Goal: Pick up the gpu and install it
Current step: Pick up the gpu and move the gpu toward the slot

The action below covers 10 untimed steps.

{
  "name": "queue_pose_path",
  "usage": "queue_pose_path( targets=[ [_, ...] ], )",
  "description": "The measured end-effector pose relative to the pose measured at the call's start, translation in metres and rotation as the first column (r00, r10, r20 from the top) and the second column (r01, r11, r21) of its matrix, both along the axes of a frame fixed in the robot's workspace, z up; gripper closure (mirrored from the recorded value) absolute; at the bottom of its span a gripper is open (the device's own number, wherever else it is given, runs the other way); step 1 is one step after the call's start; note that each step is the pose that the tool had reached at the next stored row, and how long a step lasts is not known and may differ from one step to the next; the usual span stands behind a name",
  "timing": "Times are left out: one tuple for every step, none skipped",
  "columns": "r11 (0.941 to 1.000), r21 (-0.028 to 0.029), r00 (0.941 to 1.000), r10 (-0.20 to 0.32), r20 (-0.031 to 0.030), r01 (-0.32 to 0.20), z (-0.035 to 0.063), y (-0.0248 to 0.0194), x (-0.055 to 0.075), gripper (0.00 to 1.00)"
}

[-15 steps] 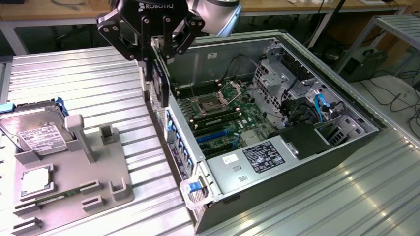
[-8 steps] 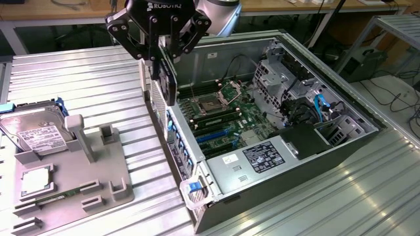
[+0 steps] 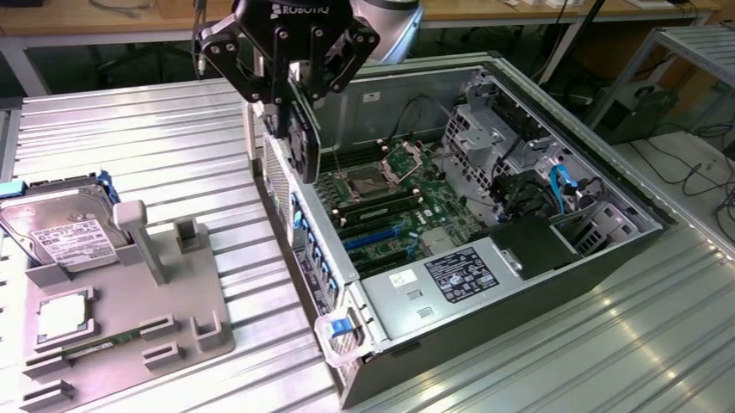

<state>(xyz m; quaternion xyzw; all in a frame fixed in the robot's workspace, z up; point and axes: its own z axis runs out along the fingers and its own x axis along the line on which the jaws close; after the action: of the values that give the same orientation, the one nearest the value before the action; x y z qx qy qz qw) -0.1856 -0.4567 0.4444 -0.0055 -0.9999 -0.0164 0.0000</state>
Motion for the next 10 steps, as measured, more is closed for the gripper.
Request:
queue_pose_path(
  targets=[
    [1.0, 0.0, 1.0, 0.0, 0.0, 0.0, 0.0, 0.0, 0.001, 0.72],
    [1.0, 0.0001, 1.0, 0.0, 0.0001, 0.0, -0.0001, 0.0, 0.003, 0.72],
    [1.0, 0.0, 1.0, 0.0, 0.0, 0.0, 0.0, 0.0, 0.005, 0.72],
    [1.0, 0.0, 1.0, 0.0, 0.0, 0.0, 0.0, 0.0, 0.006, 0.72],
    [1.0, 0.0, 1.0, 0.0, 0.0, 0.0, 0.0, 0.0, 0.007, 0.72],
    [1.0, 0.0, 1.0, 0.0, 0.0, 0.0, 0.0, 0.0, 0.009, 0.72],
    [1.0, 0.0001, 1.0, 0.0, 0.0, 0.0, 0.0, 0.0, 0.01, 0.72],
    [1.0, 0.0, 1.0, 0.0, 0.0001, 0.0, 0.0, 0.0, 0.012, 0.72],
    [1.0, 0.0001, 1.0, 0.0, 0.0, 0.0, 0.0, 0.0, 0.014, 0.72],
    [1.0, 0.0, 1.0, 0.0, 0.0, 0.0, 0.0, 0.0, 0.016, 0.72]
  ],
)
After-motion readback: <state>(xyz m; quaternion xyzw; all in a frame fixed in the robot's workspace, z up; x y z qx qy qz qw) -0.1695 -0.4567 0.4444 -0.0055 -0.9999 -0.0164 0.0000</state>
